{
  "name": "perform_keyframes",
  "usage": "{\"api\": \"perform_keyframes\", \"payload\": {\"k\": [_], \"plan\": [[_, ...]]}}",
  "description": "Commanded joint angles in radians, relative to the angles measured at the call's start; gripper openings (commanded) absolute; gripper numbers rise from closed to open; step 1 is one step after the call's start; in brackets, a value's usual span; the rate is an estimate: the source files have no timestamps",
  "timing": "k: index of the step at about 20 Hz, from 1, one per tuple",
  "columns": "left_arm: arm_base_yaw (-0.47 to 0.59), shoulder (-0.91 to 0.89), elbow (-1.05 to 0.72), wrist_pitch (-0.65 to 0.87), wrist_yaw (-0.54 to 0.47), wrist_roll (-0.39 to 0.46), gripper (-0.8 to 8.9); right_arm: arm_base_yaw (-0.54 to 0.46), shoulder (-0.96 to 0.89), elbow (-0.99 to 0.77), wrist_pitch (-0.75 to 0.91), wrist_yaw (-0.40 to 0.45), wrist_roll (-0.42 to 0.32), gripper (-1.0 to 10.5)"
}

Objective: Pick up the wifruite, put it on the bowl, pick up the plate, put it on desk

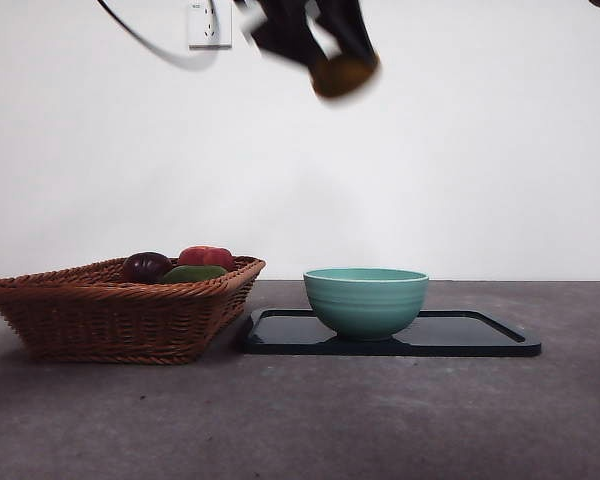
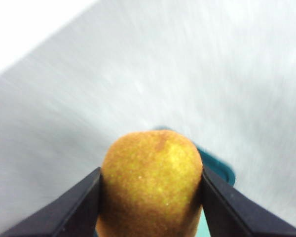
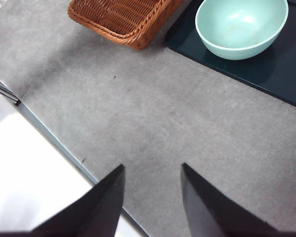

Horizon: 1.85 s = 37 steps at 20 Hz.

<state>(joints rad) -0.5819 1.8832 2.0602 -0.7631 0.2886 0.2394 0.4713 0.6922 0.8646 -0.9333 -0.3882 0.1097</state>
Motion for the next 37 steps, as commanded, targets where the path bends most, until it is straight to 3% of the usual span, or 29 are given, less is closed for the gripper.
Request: {"api": "perform_keyframes", "payload": {"k": [1,10,12,17,24,30,33,37], "plan": [[0.029,-0.097,0.034,-0.048,0.004,-0.043,1.54,0.006,0.003,0.006,0.005,0.003,0.002,1.8],[0.117,-0.484,-0.009,-0.424,0.023,-0.014,1.55,0.006,0.003,0.006,0.013,0.003,-0.021,1.8],[0.123,-0.553,-0.106,-0.422,0.023,-0.027,1.55,0.006,0.003,0.006,0.013,0.003,-0.021,1.8],[0.145,-0.736,-0.564,-0.188,0.022,-0.104,1.55,0.006,-0.003,0.006,0.013,0.002,-0.021,1.8],[0.198,-0.703,-0.972,0.175,-0.082,-0.159,1.54,0.006,-0.003,0.006,0.013,0.002,-0.019,1.8],[0.229,-0.484,-1.028,0.364,-0.151,-0.277,1.54,0.006,-0.003,0.006,0.013,0.002,-0.011,1.8],[0.229,-0.371,-1.028,0.434,-0.167,-0.294,1.54,0.006,-0.003,0.006,0.013,0.002,-0.011,1.8],[0.229,-0.265,-1.027,0.472,-0.261,-0.341,1.54,0.006,-0.003,0.006,0.013,0.003,-0.005,1.8]]}}
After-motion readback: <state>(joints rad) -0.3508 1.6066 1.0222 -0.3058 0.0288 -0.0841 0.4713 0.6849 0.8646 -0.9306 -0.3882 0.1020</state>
